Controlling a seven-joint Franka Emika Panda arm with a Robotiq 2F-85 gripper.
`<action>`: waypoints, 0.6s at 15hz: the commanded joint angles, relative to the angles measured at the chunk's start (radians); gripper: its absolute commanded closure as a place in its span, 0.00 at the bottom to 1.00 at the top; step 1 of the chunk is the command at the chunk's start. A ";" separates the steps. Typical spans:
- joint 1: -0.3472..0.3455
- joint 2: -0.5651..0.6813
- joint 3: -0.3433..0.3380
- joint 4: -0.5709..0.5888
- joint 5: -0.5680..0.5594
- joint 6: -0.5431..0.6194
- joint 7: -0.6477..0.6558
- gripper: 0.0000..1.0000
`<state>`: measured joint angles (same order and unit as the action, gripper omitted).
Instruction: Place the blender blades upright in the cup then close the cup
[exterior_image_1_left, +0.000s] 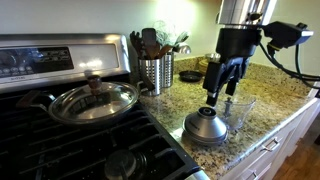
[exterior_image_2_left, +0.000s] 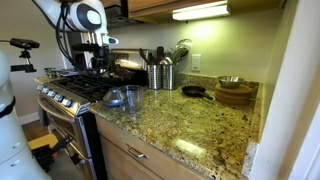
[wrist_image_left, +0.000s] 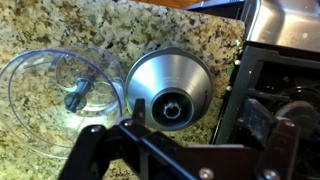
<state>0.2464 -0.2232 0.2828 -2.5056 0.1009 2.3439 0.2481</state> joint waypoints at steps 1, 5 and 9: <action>-0.002 0.088 0.002 0.051 -0.011 0.018 0.002 0.00; 0.000 0.159 -0.002 0.088 -0.019 0.016 0.000 0.00; 0.003 0.199 -0.005 0.104 -0.026 0.024 -0.003 0.00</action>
<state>0.2463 -0.0504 0.2831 -2.4185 0.0964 2.3537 0.2481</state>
